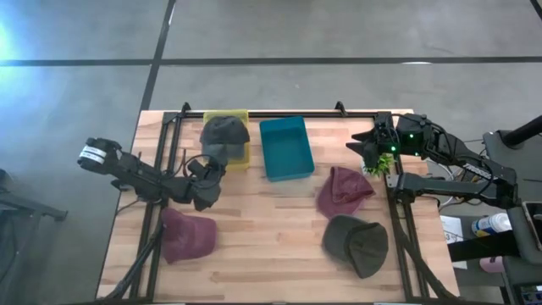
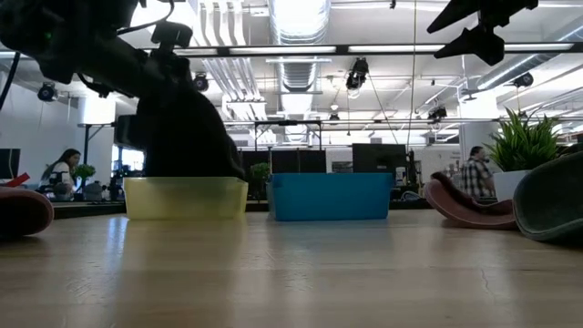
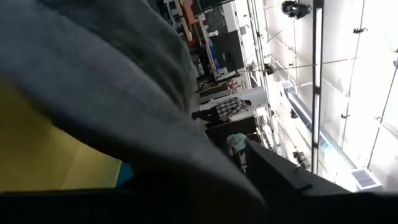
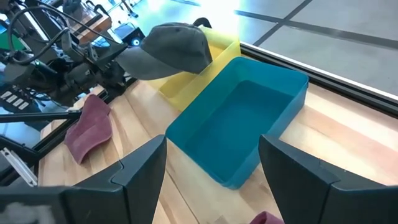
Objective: Pick & Place hat
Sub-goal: Put the top black cap into the yellow bin
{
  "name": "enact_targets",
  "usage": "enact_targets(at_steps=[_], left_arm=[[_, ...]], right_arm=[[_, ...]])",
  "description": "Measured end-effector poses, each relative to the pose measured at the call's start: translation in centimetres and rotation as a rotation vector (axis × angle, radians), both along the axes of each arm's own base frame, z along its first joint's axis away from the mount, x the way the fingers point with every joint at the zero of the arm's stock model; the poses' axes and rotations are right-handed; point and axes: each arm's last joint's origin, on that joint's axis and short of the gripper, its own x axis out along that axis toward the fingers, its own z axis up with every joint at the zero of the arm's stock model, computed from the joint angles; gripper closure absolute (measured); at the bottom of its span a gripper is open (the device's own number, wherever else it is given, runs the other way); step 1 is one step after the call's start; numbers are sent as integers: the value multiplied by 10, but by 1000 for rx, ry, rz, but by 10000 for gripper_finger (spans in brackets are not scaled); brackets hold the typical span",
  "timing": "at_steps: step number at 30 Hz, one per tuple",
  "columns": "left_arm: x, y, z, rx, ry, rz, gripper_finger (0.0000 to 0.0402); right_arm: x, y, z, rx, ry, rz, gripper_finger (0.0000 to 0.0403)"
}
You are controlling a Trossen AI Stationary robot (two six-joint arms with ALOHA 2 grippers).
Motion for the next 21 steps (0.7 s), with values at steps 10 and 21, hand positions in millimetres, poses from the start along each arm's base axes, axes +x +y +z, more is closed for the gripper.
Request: enact_targets(at_steps=[10,21], left_arm=[[-3,-11,-19,-218,-221,-184,222],[-17,2,-11,-261,-105,-159,289]], right_arm=[[0,1,0,23,-9,21,154],[2,2,0,59,-18,68,154]])
